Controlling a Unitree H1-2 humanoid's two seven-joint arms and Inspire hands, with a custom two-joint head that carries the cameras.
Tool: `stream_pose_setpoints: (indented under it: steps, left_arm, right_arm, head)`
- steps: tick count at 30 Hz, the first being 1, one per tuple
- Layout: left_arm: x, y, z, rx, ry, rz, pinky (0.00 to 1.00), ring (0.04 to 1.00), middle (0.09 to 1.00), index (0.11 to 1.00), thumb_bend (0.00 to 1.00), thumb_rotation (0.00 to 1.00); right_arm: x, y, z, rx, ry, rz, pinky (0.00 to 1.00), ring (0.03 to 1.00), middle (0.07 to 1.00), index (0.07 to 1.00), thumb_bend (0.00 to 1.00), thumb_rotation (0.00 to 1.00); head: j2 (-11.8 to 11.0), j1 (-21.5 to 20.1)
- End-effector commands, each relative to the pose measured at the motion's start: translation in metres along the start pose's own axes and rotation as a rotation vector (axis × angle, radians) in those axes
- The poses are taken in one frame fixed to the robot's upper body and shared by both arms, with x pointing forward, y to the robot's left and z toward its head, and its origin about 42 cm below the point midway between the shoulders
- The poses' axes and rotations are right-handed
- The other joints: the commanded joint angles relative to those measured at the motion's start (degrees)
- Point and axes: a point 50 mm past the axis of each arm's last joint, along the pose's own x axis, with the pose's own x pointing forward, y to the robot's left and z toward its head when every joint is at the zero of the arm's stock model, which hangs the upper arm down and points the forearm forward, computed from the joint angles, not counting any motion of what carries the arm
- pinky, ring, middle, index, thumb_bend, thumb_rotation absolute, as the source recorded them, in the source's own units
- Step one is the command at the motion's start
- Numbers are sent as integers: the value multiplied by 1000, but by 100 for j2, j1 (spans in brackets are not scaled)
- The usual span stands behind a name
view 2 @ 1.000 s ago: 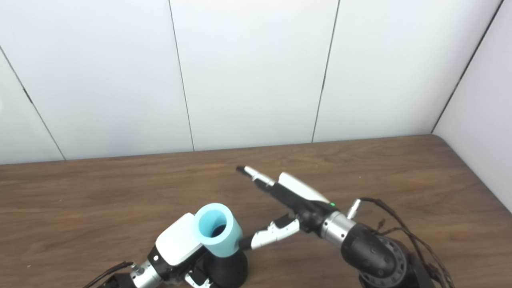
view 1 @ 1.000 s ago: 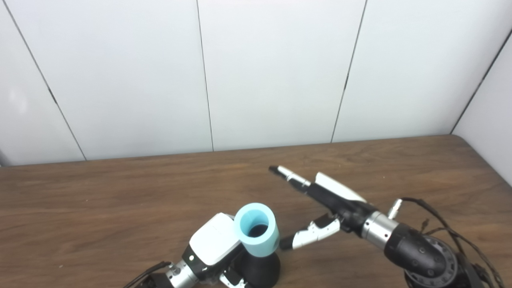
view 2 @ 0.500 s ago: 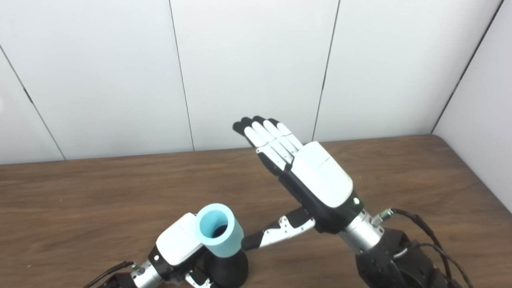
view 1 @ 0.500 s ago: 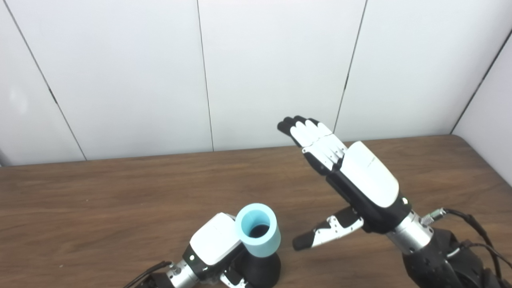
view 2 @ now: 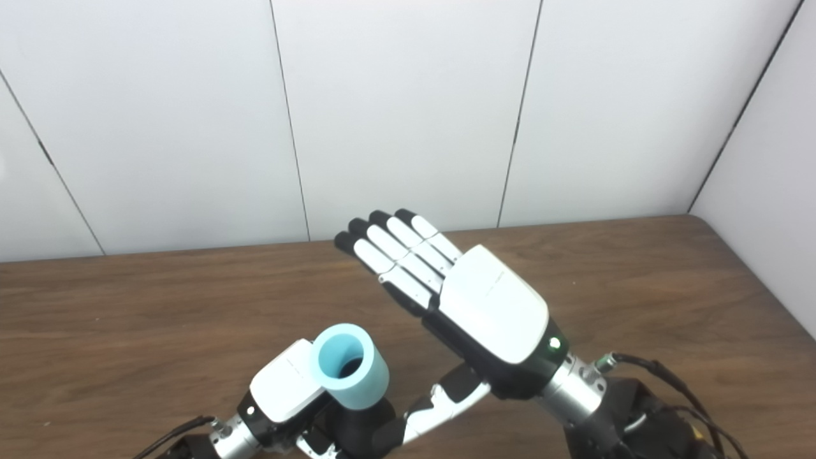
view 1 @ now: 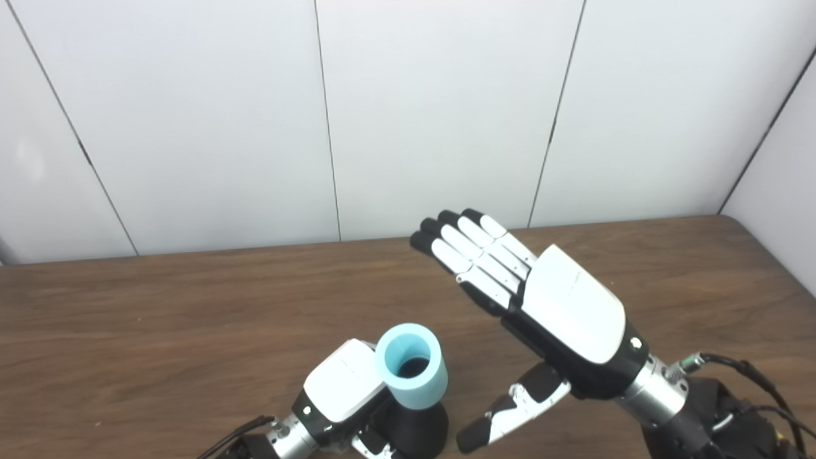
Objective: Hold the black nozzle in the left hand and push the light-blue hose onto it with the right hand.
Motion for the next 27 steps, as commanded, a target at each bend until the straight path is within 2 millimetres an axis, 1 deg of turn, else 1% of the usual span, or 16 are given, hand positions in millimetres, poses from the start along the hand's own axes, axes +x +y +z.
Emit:
stream_pose_setpoints:
  steps: [1,3,4,6,8,9,10,14,17,18,23,24,27]
  left_arm:
    - [-17,-40,19,-6,-22,-202,287,372,449,528,498,0]
    - [-17,-40,19,-2,-26,-194,288,376,448,531,498,0]
    - [-17,-40,19,-2,-26,-194,288,376,442,521,499,0]
    - [-17,-41,19,-5,-24,-201,286,381,440,529,498,0]
    - [-18,-41,20,-7,-23,-204,301,391,439,516,500,0]
    - [-18,-41,20,-5,-25,-201,323,411,455,507,502,0]
    - [-19,-40,20,-3,-27,-196,326,409,456,507,503,0]
    - [-19,-41,20,-15,-20,-200,332,418,457,509,503,0]
    - [-19,-42,20,-21,-16,-204,301,387,449,527,499,0]
    - [-19,-42,20,-19,-17,-207,298,382,442,520,499,0]
    - [-20,-42,19,-8,-28,-195,316,396,436,515,501,0]
    - [-20,-42,19,-7,-27,-195,328,407,451,510,502,0]
    - [-21,-42,19,-13,-22,-199,337,414,452,511,503,0]
  right_arm:
    - [5,-7,2,-74,-60,-20,1000,1000,1000,977,973,916]
    - [5,-4,0,-114,-73,5,1000,1000,1000,964,947,909]
    - [5,-2,-1,-135,-75,22,1000,1000,998,952,947,893]
    - [5,2,-4,-169,-70,59,1000,1000,995,932,951,872]
    - [4,5,-6,-186,-65,84,1000,1000,994,922,956,863]
    - [4,5,-6,-189,-65,91,1000,1000,990,916,952,860]
    - [4,6,-6,-194,-67,97,1000,1000,983,910,948,867]
    - [3,8,-5,-196,-73,112,1000,1000,986,913,932,877]
    - [1,9,-5,-188,-81,113,1000,1000,961,886,918,857]
    - [1,9,-5,-189,-84,117,1000,1000,952,874,915,853]
    - [-1,11,-5,-195,-79,141,1000,1000,946,860,922,850]
    - [-1,12,-4,-191,-79,141,1000,1000,942,857,917,857]
    - [-2,13,-3,-186,-83,137,1000,1000,941,864,911,854]
  head:
    - [5,-4]
    - [1,-1]
    - [1,-1]
    - [1,-1]
    - [20,14]
    - [30,12]
    - [32,10]
    - [29,12]
    - [23,15]
    - [23,17]
    - [23,27]
    - [22,23]
    - [16,19]
